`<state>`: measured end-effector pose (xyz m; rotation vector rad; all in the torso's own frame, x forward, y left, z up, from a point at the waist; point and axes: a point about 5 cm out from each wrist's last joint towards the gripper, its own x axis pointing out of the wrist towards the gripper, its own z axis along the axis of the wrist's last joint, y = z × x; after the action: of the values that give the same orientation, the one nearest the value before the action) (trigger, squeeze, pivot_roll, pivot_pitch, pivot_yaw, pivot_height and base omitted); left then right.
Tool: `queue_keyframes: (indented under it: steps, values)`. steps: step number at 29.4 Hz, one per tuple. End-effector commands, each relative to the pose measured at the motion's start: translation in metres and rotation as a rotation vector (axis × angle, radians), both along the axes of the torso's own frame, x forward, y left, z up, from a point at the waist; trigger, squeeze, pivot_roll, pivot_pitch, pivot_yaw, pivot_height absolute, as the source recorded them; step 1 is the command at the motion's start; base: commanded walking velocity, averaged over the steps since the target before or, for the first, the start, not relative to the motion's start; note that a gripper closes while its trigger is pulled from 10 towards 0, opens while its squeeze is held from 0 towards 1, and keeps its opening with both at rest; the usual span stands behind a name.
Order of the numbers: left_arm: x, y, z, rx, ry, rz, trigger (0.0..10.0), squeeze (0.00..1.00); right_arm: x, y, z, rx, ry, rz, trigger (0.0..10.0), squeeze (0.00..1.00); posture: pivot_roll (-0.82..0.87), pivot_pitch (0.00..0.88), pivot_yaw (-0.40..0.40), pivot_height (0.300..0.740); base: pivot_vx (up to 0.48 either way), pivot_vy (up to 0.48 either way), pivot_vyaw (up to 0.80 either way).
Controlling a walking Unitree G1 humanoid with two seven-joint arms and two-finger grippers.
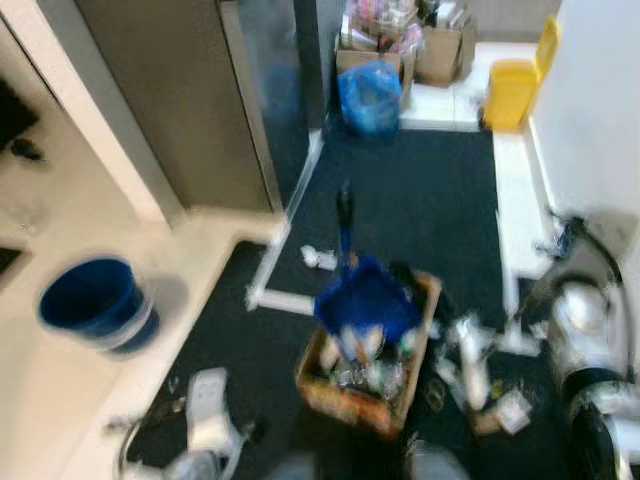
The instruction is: Sweep floor
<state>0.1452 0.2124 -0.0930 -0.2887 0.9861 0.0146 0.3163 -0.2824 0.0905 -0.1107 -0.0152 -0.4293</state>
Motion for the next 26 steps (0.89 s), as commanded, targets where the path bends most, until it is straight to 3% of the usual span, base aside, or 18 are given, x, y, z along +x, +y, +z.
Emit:
queue_keyframes:
  steps: [1, 6, 12, 17, 26]
  values:
    - [-0.0013, 0.0027, -0.0001, 0.015, 0.006, -0.01, 10.0, 0.0, 0.006, 0.0059, 0.0115, -0.016, -0.059, 0.025, 10.0, 0.0, 0.08, 0.0, 0.034, 0.74, 0.461, 0.0, 0.0]
    - [-0.0045, 0.0037, -0.0017, 0.042, 0.03, -0.008, 10.0, 0.0, 0.0068, 0.0059, 0.0124, -0.019, -0.058, 0.03, 10.0, 0.0, 0.08, 0.0, 0.03, 0.74, 0.082, 0.0, 0.0]
    - [-0.0039, 0.0033, -0.0009, 0.006, 0.017, -0.005, 10.0, 0.0, 0.0067, 0.0068, 0.0122, -0.021, -0.058, 0.035, 10.0, 0.0, 0.08, 0.0, 0.03, 0.74, 0.0, 0.0, 0.0]
    - [-0.0042, 0.0039, -0.0009, 0.013, 0.019, -0.019, 10.0, 0.0, 0.0065, 0.0077, 0.0115, -0.021, -0.056, 0.04, 10.0, 0.0, 0.08, 0.0, 0.032, 0.74, 0.319, -0.355, 0.0]
    - [-0.0069, 0.0034, -0.0017, 0.006, 0.014, 0.001, 10.0, 0.0, 0.0054, 0.0099, 0.0084, -0.016, -0.048, 0.042, 10.0, 0.0, 0.09, 0.0, 0.031, 0.74, 0.117, 0.0, 0.0]
